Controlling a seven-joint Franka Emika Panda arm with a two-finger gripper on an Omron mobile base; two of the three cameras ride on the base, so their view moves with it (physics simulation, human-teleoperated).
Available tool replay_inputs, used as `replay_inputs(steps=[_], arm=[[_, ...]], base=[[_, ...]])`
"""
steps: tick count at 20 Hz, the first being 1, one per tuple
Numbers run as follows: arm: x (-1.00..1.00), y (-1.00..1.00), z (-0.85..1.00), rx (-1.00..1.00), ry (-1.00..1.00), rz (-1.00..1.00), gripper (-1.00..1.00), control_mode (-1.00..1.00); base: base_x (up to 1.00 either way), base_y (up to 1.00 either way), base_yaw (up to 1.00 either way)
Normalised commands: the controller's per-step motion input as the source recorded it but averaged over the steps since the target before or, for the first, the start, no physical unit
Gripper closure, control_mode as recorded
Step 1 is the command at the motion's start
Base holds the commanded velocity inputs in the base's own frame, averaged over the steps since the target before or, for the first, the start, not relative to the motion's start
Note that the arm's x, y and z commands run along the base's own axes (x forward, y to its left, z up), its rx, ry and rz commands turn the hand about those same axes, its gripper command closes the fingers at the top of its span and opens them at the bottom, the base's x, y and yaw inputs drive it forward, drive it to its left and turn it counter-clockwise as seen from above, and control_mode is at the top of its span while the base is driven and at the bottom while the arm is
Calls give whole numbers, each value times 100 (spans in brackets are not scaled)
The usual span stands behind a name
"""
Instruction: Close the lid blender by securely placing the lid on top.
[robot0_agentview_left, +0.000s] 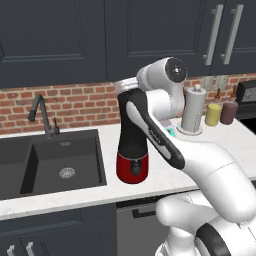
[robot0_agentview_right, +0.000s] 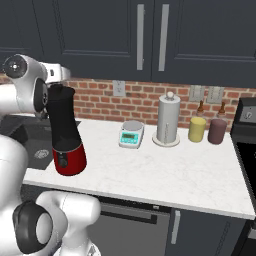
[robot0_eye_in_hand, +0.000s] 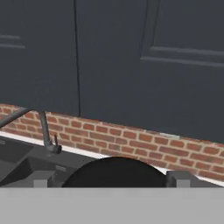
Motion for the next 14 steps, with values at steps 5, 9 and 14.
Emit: replay_inputs(steps=[5,9,14], arm=[[-99,-12,19,10,-7,-8,-100,-100],[-83,-45,2,11,0,-10,-100,-100],[-41,-90,-1,10,1,-11,-100,-100]], base=[[0,0,0],[0,0,0],[0,0,0]])
